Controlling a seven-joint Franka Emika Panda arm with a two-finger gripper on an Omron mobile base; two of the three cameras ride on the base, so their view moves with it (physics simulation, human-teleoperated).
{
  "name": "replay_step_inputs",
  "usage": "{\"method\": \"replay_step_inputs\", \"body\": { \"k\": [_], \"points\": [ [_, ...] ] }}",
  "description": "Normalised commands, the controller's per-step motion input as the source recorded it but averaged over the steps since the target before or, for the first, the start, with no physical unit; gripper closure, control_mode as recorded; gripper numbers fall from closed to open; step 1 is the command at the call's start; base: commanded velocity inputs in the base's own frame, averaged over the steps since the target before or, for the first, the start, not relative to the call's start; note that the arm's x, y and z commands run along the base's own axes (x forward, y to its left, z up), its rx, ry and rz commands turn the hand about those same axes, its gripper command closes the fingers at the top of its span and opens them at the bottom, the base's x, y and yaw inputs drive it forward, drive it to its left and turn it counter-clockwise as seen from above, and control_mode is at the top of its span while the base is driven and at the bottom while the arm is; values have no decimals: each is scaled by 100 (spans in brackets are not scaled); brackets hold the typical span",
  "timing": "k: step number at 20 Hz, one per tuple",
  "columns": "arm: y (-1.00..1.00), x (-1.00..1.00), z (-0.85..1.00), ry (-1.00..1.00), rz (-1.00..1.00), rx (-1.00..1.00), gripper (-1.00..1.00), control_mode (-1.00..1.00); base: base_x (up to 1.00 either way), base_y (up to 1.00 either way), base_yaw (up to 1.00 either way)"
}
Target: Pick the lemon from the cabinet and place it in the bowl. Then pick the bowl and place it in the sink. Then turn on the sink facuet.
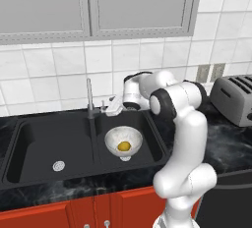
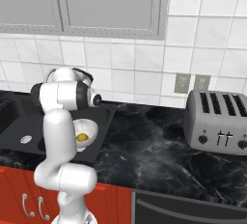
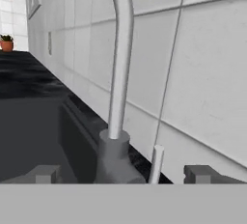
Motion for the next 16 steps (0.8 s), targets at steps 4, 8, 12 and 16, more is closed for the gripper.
{"method": "replay_step_inputs", "body": {
  "k": [4, 8, 12, 16],
  "points": [
    [13, 41, -21, 0, -3, 0, -100, -100, 0, 0, 0],
    [16, 37, -8, 0, -3, 0, -100, -100, 0, 0, 0],
    [9, 33, -3, 0, -4, 0, -100, -100, 0, 0, 0],
    [3, 25, -6, 0, -6, 1, -100, -100, 0, 0, 0]
  ]
}}
